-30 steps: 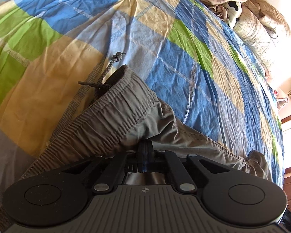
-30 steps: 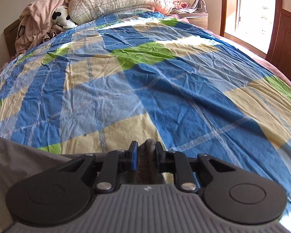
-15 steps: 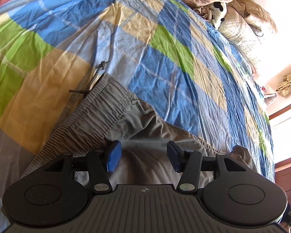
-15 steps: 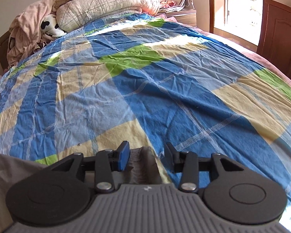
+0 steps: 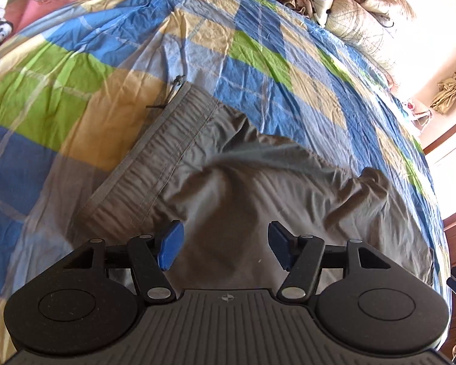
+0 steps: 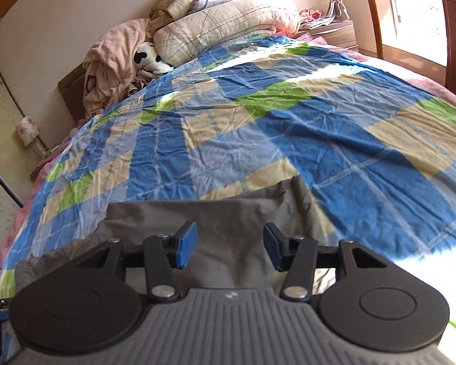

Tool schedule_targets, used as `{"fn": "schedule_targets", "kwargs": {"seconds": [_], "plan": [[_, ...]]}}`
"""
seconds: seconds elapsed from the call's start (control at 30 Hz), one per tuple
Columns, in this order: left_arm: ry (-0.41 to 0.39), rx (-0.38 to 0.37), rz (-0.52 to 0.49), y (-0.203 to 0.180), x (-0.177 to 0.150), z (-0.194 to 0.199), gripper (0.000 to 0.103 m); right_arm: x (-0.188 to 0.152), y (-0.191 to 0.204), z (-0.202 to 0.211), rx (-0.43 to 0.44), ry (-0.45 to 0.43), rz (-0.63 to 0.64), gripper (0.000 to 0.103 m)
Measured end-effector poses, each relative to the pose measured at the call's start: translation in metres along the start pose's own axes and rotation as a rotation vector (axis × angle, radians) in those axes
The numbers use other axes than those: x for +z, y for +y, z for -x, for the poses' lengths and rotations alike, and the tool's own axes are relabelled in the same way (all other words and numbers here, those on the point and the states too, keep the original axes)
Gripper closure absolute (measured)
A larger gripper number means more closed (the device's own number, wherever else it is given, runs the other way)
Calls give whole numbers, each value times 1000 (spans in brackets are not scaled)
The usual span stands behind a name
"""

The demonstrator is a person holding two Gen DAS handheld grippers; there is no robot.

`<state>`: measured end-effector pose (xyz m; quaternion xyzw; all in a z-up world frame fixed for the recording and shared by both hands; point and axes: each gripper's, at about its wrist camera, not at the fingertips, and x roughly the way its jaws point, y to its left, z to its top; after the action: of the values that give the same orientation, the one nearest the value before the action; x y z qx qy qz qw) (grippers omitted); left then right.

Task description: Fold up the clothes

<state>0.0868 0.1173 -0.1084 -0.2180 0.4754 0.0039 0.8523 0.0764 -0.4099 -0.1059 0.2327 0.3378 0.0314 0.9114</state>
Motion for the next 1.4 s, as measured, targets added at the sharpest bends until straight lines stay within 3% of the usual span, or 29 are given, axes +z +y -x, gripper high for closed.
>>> {"fn": "schedule_targets", "kwargs": {"seconds": [0.1, 0.33, 0.47, 0.63, 0.73, 0.87, 1.07, 1.2, 1.4], "plan": [[13, 18, -2, 6, -10, -1, 35, -25, 1, -5, 42, 47, -77, 51], [26, 37, 30, 13, -18, -8, 37, -53, -21, 7, -19, 69, -151, 51], [26, 70, 42, 14, -19, -8, 47, -61, -46, 20, -11, 61, -210, 58], [32, 109, 53, 14, -21, -7, 52, -63, -54, 31, 17, 71, -249, 56], [47, 109, 34, 8, -22, 2, 40, -56, -58, 51, 60, 33, -267, 49], [51, 103, 11, 3, -25, 12, 36, -49, -87, 70, 65, -15, -320, 40], [57, 122, 2, -8, -28, 12, 29, -68, -134, 73, 93, -15, -481, 40], [70, 113, -9, -19, -28, 9, 24, -84, -141, 76, 103, -19, -522, 40], [89, 106, -21, -30, -30, 5, 21, -96, -151, 74, 199, -5, -573, 39]]}}
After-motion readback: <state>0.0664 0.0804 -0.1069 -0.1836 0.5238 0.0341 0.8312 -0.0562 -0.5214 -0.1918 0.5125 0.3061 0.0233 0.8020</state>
